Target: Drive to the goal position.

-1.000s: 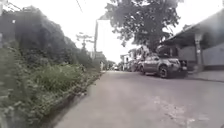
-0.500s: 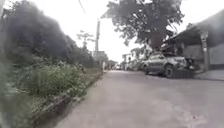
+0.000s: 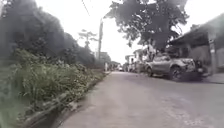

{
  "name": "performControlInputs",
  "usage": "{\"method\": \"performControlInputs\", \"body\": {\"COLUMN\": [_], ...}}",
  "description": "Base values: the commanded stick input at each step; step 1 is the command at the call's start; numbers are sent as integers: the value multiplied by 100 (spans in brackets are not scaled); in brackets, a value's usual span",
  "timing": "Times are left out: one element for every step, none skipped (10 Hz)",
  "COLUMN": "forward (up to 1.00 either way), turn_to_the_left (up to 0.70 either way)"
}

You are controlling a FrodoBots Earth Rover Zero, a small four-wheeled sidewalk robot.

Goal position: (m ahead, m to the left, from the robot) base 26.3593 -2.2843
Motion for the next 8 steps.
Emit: {"method": "performControlInputs", "body": {"forward": [70,70,70,70,70,70,70,70], "turn_to_the_left": [-32,-19,0,0,0,0,0,0]}}
